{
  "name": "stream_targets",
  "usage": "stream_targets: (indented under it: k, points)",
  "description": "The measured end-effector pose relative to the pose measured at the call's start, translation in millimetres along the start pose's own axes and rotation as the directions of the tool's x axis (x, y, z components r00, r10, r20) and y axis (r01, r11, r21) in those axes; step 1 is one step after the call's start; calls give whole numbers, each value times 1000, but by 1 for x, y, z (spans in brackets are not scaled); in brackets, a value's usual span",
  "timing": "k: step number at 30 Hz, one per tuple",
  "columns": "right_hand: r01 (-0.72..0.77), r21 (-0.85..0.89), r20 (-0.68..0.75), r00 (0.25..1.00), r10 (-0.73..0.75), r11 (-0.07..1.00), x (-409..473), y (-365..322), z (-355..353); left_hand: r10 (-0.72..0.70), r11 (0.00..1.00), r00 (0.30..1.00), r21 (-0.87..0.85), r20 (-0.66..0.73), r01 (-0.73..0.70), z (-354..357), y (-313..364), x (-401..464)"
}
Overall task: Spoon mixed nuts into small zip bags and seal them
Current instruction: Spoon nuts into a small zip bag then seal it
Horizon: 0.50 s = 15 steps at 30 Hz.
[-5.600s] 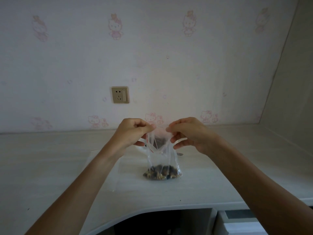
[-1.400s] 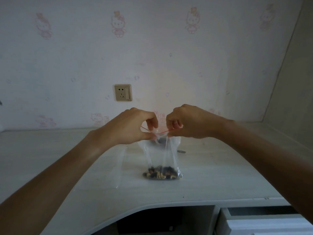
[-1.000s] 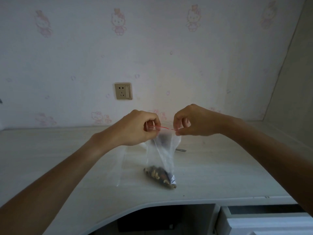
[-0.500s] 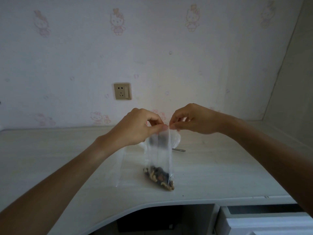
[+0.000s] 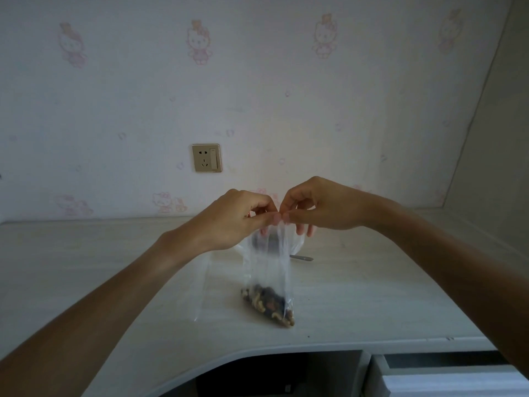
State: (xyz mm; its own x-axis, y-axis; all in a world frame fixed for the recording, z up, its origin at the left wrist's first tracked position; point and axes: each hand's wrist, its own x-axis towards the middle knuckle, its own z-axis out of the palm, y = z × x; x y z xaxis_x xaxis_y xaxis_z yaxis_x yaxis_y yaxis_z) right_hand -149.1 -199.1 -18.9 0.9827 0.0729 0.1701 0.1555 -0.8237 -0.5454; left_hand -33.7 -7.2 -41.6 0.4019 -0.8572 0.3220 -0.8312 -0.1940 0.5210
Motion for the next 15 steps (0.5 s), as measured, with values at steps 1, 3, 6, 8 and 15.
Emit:
stream_targets:
  k: [1,3,6,8,15]
  points:
    - [-9,-16,10,1000,10,1000,0,-1,-1,6,1000,1000,-9,2,-6,0,0,0]
    - [-20,-54,24,999,22,998,1,-2,-3,18,1000,1000,-25,0,-18,0,1,-1]
    - [-14,-76,31,999,16,997,0,-5,-2,42,999,999,-30,-8,-42,-2,2,-2]
    - [11,-120,33,999,-7,993,0,-7,1,48,999,999,-20,-10,-49,-3,2,-1]
    - [86,-176,1,996,-87,981,-5,-9,0,-17,964,999,264,30,8,-15,-19,-2]
